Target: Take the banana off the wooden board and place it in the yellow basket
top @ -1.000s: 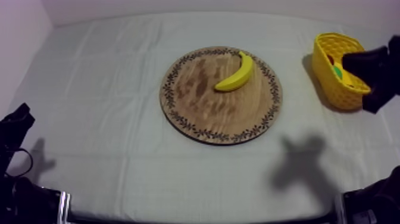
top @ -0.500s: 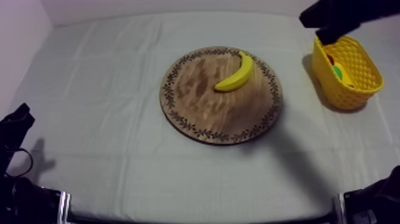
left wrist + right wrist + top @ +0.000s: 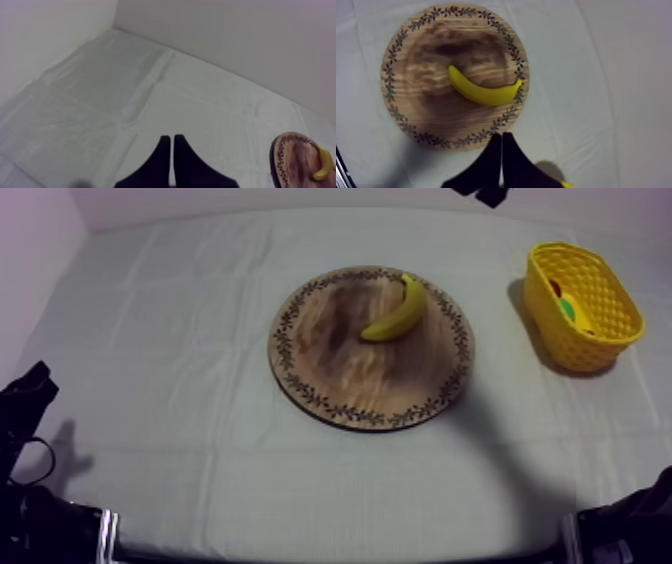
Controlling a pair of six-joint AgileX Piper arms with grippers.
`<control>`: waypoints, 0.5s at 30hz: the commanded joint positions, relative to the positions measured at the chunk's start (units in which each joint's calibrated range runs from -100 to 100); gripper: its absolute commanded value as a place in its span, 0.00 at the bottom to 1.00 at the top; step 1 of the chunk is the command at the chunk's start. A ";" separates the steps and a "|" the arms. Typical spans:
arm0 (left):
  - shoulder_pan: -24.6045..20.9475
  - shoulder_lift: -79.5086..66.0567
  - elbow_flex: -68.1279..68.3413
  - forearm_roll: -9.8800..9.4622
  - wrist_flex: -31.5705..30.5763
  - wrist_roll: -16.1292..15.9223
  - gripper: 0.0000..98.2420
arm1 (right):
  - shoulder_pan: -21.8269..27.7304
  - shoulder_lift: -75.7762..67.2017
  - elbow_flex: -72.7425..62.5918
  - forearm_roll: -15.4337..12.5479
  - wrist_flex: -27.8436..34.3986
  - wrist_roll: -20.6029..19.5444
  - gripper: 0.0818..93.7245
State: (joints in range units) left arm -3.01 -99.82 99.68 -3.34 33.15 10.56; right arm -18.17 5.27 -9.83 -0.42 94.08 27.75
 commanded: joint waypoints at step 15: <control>0.01 0.00 -0.01 -0.01 -0.01 0.01 0.00 | -0.57 6.52 -4.05 2.18 2.20 22.03 0.01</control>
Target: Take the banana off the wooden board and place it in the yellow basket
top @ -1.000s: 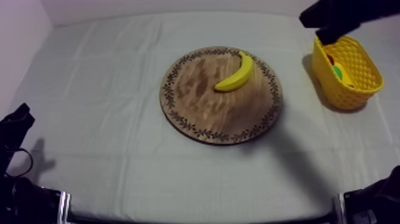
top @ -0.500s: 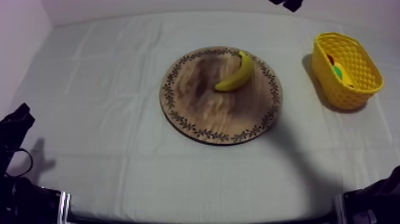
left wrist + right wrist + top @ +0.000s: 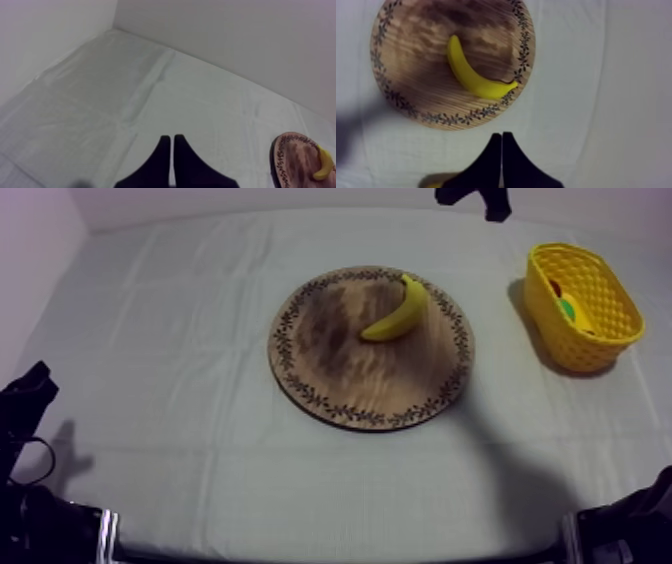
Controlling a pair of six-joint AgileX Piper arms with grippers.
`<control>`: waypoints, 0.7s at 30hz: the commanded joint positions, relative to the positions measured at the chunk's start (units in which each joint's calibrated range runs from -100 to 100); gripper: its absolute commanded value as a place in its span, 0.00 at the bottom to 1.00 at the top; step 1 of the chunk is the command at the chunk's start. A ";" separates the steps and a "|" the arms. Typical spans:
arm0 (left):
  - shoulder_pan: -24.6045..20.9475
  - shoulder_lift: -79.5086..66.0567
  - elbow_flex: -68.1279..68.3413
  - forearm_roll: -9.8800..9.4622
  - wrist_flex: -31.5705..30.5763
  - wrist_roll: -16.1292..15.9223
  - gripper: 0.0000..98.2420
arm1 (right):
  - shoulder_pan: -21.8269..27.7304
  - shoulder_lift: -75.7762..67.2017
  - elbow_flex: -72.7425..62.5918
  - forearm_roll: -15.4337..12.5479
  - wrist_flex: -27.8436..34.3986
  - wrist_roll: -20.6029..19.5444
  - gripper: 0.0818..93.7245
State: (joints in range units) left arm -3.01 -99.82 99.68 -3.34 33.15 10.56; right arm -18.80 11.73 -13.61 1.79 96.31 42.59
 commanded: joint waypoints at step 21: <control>0.01 0.00 -0.01 -0.01 -0.01 0.01 0.00 | -3.08 0.49 -3.05 2.72 -2.58 15.30 0.18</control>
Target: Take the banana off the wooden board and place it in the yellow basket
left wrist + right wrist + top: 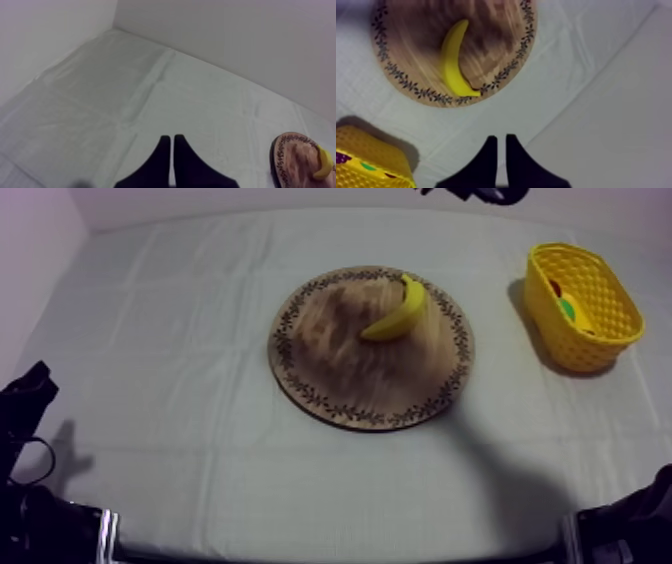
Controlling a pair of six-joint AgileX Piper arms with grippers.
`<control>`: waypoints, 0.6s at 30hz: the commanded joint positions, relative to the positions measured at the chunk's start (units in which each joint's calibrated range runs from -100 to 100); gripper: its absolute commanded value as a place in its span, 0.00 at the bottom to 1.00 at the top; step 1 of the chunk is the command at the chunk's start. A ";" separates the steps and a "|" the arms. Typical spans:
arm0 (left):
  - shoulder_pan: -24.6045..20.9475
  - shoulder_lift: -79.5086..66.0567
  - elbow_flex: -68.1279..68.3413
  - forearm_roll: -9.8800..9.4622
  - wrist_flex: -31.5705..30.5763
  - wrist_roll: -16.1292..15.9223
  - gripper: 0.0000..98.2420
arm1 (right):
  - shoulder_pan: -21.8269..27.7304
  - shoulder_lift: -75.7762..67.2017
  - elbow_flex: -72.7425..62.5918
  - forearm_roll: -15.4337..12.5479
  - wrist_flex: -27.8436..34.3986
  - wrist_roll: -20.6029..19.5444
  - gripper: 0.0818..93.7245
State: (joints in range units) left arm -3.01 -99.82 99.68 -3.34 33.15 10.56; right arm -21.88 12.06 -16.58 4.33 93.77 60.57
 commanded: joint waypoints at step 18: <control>0.01 0.00 -0.01 -0.01 -0.01 0.01 0.00 | 0.61 2.35 -0.06 1.28 -0.16 -2.03 0.84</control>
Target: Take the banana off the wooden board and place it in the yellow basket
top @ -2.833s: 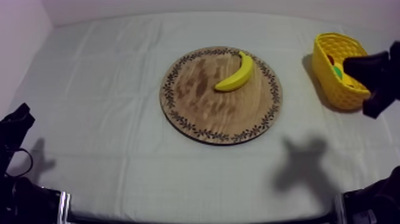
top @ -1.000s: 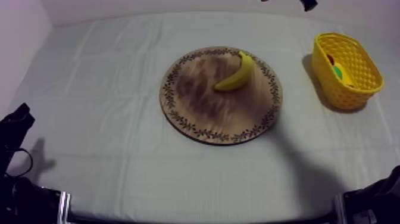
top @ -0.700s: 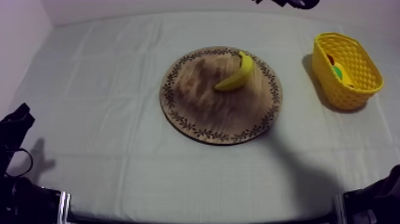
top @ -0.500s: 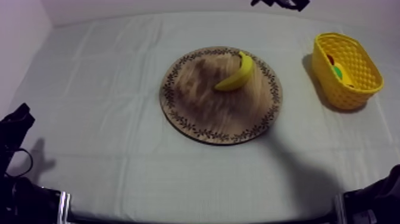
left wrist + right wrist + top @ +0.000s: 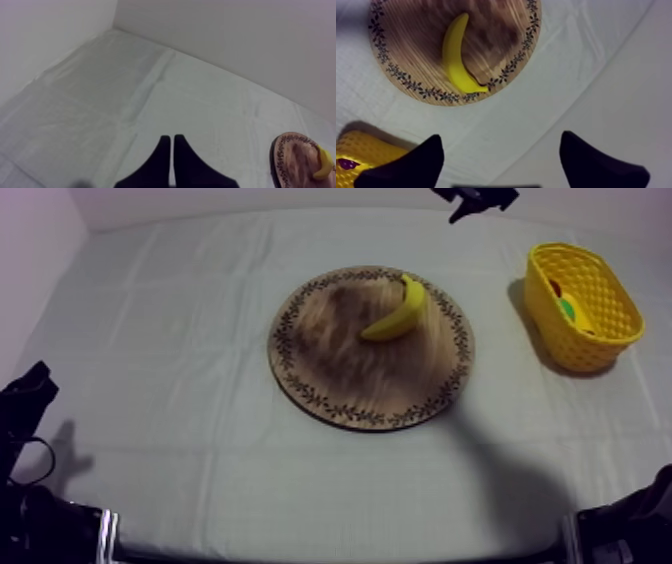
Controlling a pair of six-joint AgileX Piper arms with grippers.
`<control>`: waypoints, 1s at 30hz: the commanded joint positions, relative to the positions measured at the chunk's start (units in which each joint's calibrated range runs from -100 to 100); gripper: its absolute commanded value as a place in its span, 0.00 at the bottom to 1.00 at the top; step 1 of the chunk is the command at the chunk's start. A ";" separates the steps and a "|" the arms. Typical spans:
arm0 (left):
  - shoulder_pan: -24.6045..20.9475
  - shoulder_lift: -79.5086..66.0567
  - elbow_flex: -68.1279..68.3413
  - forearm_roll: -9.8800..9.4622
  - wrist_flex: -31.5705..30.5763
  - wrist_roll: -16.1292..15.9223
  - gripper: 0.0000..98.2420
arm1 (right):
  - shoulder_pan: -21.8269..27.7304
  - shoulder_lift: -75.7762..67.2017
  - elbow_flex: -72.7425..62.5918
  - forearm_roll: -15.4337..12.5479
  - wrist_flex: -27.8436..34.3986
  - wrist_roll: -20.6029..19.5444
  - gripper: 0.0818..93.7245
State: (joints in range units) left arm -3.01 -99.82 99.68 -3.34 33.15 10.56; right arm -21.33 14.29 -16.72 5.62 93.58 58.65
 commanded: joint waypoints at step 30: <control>0.01 0.00 -0.01 -0.01 -0.01 0.01 0.00 | -0.30 10.69 19.14 2.43 -10.71 -2.89 0.74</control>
State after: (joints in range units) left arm -3.01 -99.82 99.68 -3.34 33.15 10.56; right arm -21.59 24.71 2.40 8.07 82.63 55.82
